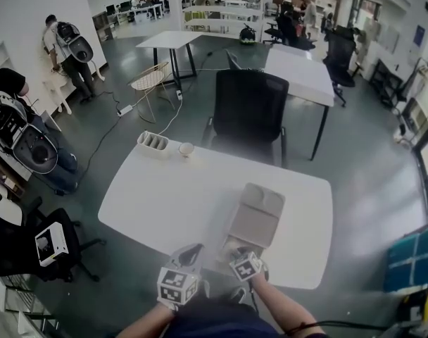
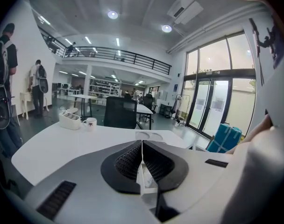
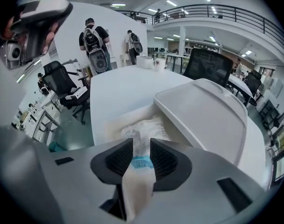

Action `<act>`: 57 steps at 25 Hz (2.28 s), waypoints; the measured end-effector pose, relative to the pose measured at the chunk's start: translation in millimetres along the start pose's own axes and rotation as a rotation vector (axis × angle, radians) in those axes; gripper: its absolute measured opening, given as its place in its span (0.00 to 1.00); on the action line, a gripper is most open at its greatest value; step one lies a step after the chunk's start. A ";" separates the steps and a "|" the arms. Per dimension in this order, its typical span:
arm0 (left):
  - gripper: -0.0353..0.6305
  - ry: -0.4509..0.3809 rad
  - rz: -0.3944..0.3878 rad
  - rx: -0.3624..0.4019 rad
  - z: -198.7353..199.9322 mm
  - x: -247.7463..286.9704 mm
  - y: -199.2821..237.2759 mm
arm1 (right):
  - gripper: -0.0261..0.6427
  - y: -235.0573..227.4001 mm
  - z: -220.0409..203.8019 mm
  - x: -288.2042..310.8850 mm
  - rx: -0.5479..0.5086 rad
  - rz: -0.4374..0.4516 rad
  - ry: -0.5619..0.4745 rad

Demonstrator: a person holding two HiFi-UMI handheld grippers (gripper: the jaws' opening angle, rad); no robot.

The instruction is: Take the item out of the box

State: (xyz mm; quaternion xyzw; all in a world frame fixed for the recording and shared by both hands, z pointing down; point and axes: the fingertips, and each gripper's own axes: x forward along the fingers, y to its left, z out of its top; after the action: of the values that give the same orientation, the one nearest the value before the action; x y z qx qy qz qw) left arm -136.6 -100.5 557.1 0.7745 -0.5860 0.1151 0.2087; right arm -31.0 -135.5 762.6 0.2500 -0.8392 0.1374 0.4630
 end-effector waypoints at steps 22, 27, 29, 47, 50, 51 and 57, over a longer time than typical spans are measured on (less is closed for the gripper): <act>0.10 0.010 -0.122 0.036 15.1 35.6 -5.6 | 0.06 5.3 6.0 -61.4 0.027 -0.024 -0.079; 0.10 0.002 -0.151 0.044 21.2 47.7 -9.8 | 0.06 -8.3 25.3 -102.6 0.096 -0.077 -0.192; 0.10 -0.001 -0.161 0.048 25.3 51.8 -12.2 | 0.06 -19.2 36.1 -121.5 0.129 -0.108 -0.241; 0.10 -0.101 -0.242 0.097 90.9 69.4 -47.3 | 0.06 -97.7 96.3 -293.5 0.267 -0.402 -0.670; 0.10 -0.101 -0.254 0.101 92.3 67.4 -51.9 | 0.06 -107.5 91.8 -313.9 0.290 -0.448 -0.714; 0.10 -0.102 -0.257 0.102 92.4 66.6 -53.8 | 0.06 -112.0 89.7 -322.1 0.295 -0.471 -0.730; 0.10 -0.130 -0.261 0.114 106.5 71.7 -60.9 | 0.06 -145.0 74.1 -355.2 0.347 -0.568 -0.785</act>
State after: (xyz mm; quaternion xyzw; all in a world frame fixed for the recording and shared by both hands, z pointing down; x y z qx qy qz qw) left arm -64.8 -197.2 481.6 0.8604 -0.4853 0.0699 0.1391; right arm 154.4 -187.3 422.6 0.5742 -0.8135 0.0394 0.0839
